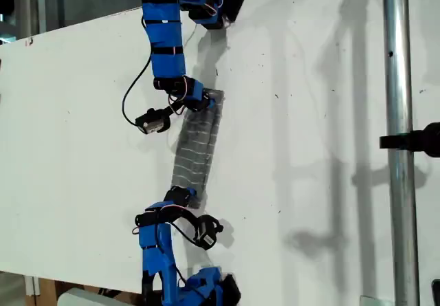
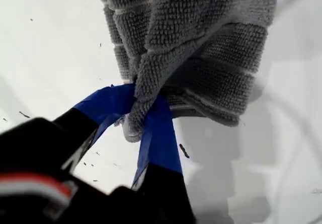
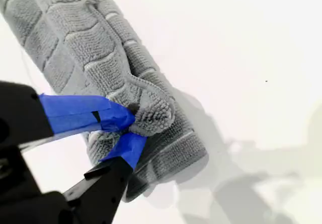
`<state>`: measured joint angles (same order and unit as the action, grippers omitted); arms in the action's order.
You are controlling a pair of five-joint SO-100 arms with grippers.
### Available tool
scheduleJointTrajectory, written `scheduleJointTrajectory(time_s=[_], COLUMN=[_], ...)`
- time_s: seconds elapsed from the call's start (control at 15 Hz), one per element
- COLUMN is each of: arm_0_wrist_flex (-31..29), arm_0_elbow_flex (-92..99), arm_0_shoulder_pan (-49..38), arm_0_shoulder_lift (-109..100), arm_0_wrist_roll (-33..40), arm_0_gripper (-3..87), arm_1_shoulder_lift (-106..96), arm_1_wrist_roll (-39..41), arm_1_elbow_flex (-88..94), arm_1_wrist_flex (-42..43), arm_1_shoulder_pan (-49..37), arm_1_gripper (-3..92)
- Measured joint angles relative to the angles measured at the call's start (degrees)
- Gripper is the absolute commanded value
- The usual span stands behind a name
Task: Grasp corners of a towel and fold twice.
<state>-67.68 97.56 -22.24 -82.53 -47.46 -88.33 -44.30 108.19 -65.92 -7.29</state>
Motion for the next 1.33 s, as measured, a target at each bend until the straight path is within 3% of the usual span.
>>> scheduleJointTrajectory(time_s=[0.2,0.27,0.47,0.67,1.0,1.13,1.33], arm_0_wrist_flex=[0.2,0.2,-4.0,-12.6,-17.9,-16.1,-3.0], arm_0_elbow_flex=[4.4,6.2,8.0,7.3,10.9,18.9,42.1], arm_0_shoulder_pan=[-1.7,-2.4,-3.7,-4.2,-4.0,-0.9,10.4], arm_0_shoulder_lift=[-1.5,-3.3,-8.3,-12.0,-33.7,-45.6,-72.6], arm_0_wrist_roll=[-0.7,-0.5,-4.1,-5.0,-8.7,-11.6,-16.9], arm_0_gripper=[-1.0,3.9,15.2,13.7,11.8,10.6,2.4], arm_1_shoulder_lift=[1.1,1.1,-0.8,-12.1,-38.5,-49.8,-61.4], arm_1_wrist_roll=[-0.4,-0.4,-2.5,-3.3,-10.3,-18.7,-35.3], arm_1_elbow_flex=[0.0,0.0,0.0,0.0,15.1,21.1,31.6], arm_1_wrist_flex=[2.1,1.2,-7.2,-16.7,-23.6,-24.3,-22.6], arm_1_shoulder_pan=[0.3,0.3,-0.1,-3.4,-10.0,-8.0,0.7], arm_1_gripper=[0.8,15.7,27.4,28.5,29.6,30.2,30.4])
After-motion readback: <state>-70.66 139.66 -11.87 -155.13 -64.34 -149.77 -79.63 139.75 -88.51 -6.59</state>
